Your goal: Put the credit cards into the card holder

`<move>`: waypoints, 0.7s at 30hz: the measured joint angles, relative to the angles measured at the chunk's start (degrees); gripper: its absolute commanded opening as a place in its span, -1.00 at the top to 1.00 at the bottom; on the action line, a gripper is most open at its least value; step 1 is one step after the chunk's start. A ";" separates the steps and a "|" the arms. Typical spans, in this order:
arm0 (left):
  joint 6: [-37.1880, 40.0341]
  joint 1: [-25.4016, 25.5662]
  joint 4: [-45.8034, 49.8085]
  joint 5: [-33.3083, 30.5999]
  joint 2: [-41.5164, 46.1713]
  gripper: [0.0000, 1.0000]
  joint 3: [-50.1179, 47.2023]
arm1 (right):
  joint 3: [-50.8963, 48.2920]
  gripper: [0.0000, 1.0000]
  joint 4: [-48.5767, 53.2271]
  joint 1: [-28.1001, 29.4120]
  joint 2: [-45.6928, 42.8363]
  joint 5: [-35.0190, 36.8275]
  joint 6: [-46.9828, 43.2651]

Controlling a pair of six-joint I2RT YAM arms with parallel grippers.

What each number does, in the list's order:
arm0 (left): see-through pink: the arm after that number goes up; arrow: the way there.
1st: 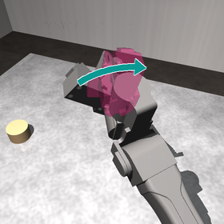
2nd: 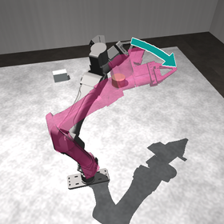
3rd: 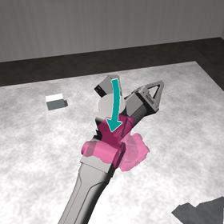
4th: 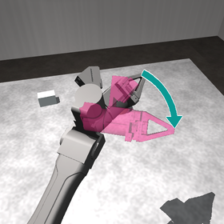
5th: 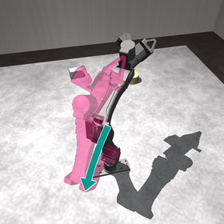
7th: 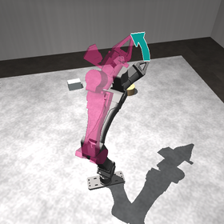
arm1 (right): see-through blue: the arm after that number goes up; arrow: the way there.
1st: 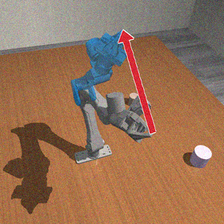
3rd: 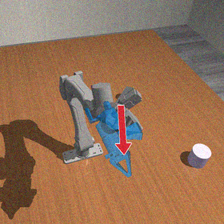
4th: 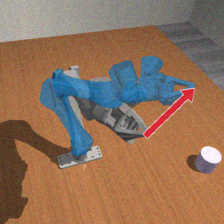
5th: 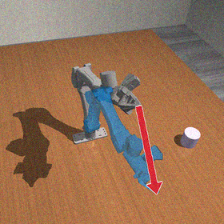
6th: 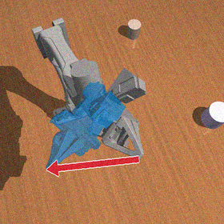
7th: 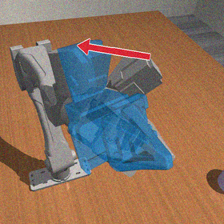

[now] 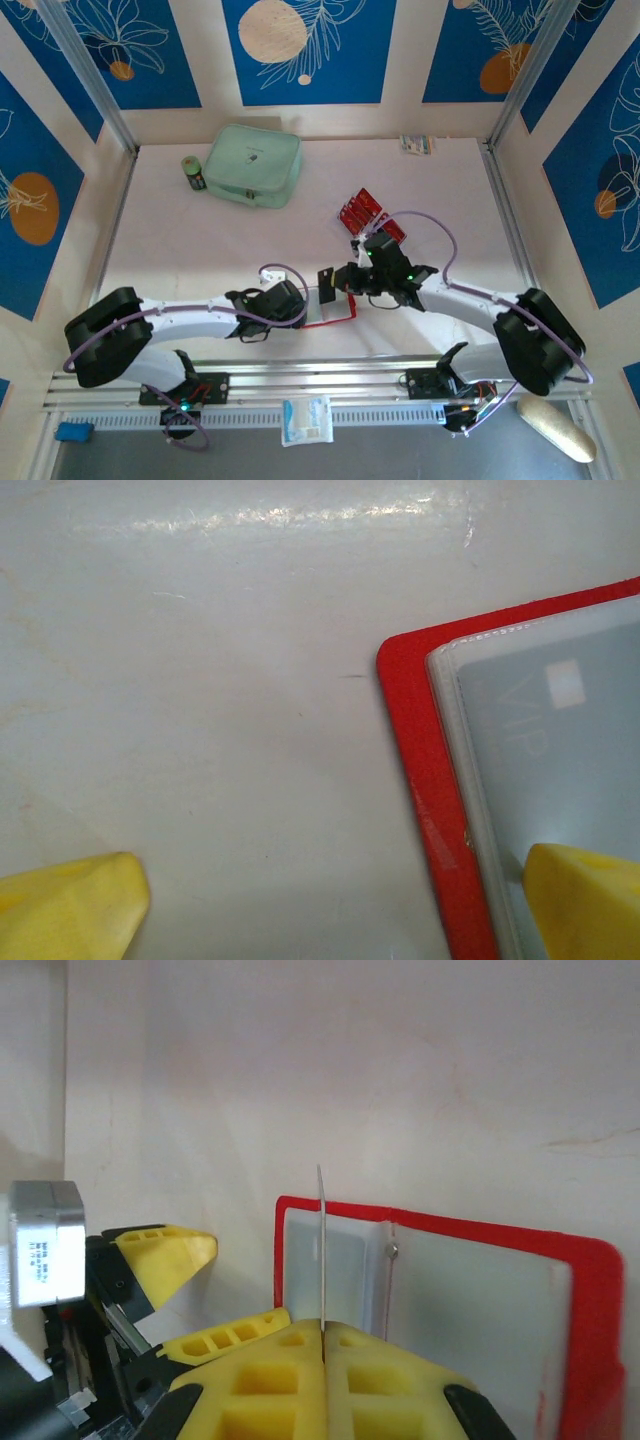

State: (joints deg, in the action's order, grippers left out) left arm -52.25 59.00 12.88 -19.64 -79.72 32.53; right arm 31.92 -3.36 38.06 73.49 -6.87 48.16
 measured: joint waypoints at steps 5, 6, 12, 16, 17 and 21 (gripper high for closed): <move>0.00 0.00 0.02 0.00 -0.02 -0.98 0.00 | -4.68 1.00 -2.45 -1.03 -2.84 0.00 0.31; 0.00 0.00 0.00 0.00 -0.02 -0.97 0.00 | -5.42 1.00 -3.04 -1.03 -3.06 0.00 0.42; 0.00 0.00 0.00 0.00 -0.02 -0.98 -0.02 | -9.68 1.00 -8.13 -1.01 -3.65 0.33 1.86; 0.00 0.00 -0.09 -0.15 0.00 -0.97 -0.17 | -10.64 1.00 -11.17 -0.83 -3.65 0.87 2.93; 0.00 0.00 -0.11 -0.15 0.00 -0.97 -0.20 | -10.75 1.00 -11.93 -0.66 -3.63 0.96 3.13; 0.00 0.00 -0.24 -0.17 0.02 -0.97 -0.28 | -10.84 1.00 -14.21 0.09 -3.06 1.14 3.58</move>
State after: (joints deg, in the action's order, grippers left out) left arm -52.25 59.00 12.64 -19.81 -79.70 32.25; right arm 21.08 -17.56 38.15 70.43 -5.74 51.75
